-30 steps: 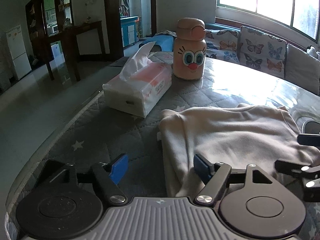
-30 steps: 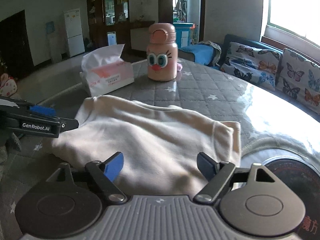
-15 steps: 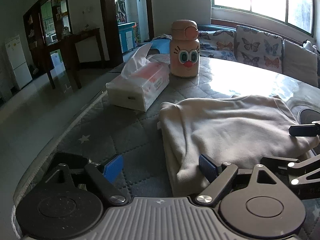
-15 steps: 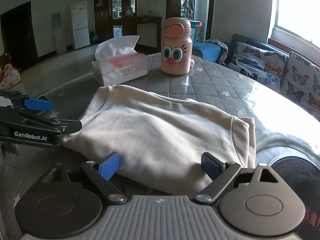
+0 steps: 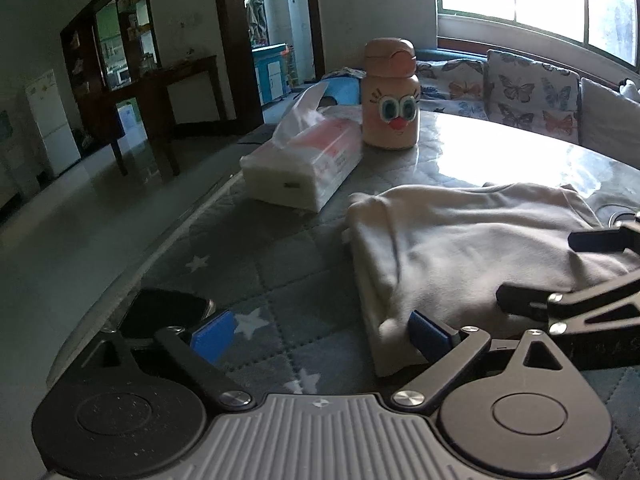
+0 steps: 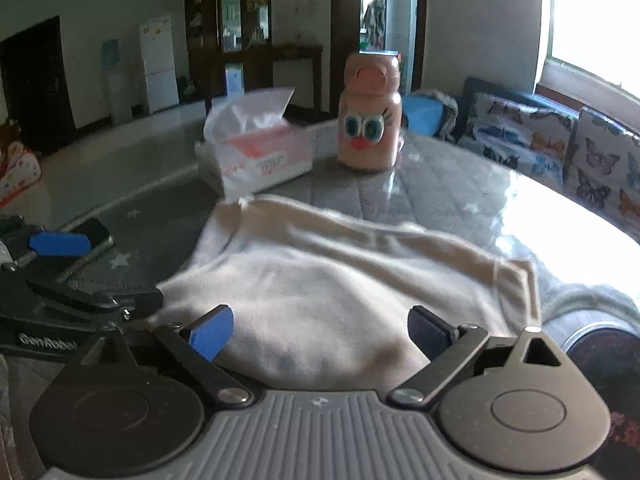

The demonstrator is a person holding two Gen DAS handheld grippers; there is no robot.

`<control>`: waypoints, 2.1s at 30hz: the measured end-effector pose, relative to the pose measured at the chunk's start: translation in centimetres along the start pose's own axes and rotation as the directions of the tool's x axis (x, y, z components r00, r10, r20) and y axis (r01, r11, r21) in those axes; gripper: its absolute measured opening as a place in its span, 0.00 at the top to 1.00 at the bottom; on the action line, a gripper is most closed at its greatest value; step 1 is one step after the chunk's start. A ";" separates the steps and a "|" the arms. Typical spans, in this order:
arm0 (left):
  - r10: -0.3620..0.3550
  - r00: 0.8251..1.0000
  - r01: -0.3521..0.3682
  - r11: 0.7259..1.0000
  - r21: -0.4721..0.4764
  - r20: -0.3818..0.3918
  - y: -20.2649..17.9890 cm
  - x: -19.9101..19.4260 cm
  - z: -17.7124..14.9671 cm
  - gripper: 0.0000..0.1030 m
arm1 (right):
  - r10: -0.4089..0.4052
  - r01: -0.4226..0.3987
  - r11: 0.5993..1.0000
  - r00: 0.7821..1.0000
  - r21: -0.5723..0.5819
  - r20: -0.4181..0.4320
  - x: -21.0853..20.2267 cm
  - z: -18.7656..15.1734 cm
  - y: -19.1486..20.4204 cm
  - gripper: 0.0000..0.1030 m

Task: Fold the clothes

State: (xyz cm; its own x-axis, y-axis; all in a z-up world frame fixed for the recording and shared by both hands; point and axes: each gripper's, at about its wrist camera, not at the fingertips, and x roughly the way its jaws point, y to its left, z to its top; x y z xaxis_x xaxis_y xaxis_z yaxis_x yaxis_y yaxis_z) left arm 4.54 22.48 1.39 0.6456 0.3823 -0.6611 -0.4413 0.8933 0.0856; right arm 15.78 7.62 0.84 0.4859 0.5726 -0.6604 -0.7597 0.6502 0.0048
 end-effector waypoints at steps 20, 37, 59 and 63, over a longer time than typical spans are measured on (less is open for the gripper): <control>-0.022 0.999 0.023 0.999 -0.036 0.025 0.7 -1.5 -0.6 0.00 | -0.025 0.026 0.997 1.000 -0.067 0.015 -1.6 -1.6 0.3 0.05; -0.083 0.992 0.083 0.997 0.005 0.094 -2.1 -4.0 -1.7 0.00 | -0.035 0.036 0.999 0.999 -0.028 0.015 -5.8 -4.3 -1.0 0.00; -0.067 0.997 0.067 0.998 0.000 0.039 -4.1 -5.1 -4.6 0.00 | -0.052 0.052 0.999 0.998 0.003 0.023 -9.3 -6.8 -1.2 0.00; -0.060 0.997 0.060 0.998 0.004 0.038 -4.3 -5.3 -4.9 0.00 | -0.055 0.055 0.999 0.998 0.001 0.030 -9.8 -6.9 -1.1 0.00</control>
State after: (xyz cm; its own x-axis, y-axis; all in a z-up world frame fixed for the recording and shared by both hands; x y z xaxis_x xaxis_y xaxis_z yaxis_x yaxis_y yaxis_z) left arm -0.07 15.47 0.91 0.6942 0.3365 -0.6363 -0.3993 0.9155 0.0484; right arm 8.86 -2.11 2.07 0.5393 0.5508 -0.6370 -0.7315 0.6811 -0.0305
